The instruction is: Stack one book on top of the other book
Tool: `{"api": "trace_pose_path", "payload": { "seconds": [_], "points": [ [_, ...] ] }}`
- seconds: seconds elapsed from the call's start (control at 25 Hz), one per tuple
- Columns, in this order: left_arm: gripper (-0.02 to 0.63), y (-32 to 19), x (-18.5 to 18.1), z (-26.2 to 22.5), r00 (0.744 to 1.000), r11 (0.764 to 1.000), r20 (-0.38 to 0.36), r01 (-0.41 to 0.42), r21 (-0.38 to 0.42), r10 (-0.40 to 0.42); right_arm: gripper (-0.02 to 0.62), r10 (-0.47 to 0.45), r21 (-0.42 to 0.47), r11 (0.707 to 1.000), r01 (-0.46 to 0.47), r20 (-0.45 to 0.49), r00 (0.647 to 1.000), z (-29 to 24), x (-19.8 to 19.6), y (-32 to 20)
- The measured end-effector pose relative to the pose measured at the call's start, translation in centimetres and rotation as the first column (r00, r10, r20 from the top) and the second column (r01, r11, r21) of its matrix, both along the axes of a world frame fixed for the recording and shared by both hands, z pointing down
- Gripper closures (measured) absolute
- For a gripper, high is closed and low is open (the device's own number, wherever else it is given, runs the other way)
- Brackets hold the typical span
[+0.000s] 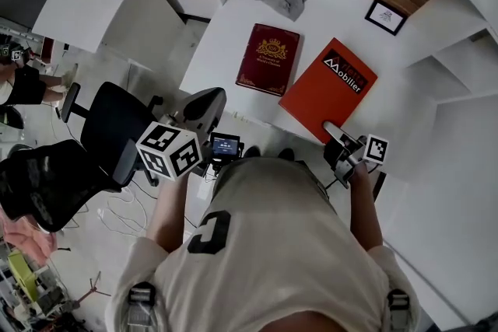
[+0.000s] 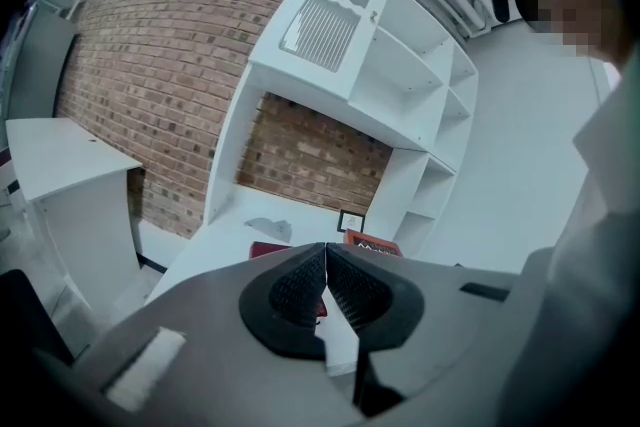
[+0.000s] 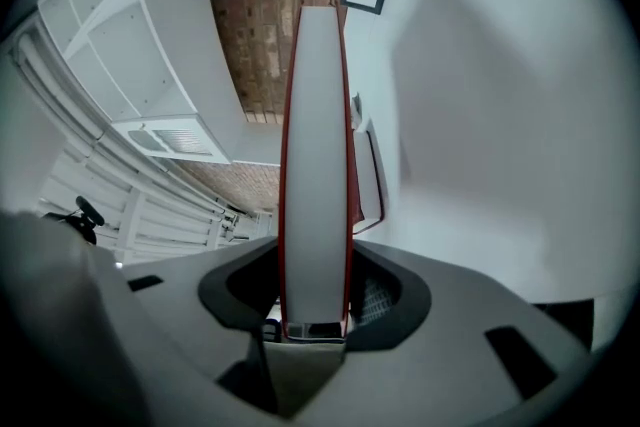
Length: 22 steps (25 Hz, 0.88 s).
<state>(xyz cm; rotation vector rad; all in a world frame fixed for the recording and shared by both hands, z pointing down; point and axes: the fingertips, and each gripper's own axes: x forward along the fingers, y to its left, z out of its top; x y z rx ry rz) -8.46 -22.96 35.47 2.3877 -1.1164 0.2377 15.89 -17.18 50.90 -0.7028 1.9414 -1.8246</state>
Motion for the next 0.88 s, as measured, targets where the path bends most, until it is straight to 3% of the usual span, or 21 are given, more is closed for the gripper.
{"api": "trace_pose_path", "payload": {
  "seconds": [0.6,0.88],
  "points": [
    [0.601,2.2,4.4,0.7,0.988,0.991,0.105,0.121,-0.063,-0.114,0.436,-0.201,0.002,0.980,0.201,0.022,0.979,0.8,2.1,-2.9],
    [0.601,2.4,5.3,0.7,0.985,0.991,0.137,0.116,-0.062,-0.107,0.436,-0.242,0.028,0.970,0.241,0.040,0.969,0.4,1.4,-3.7]
  ]
}}
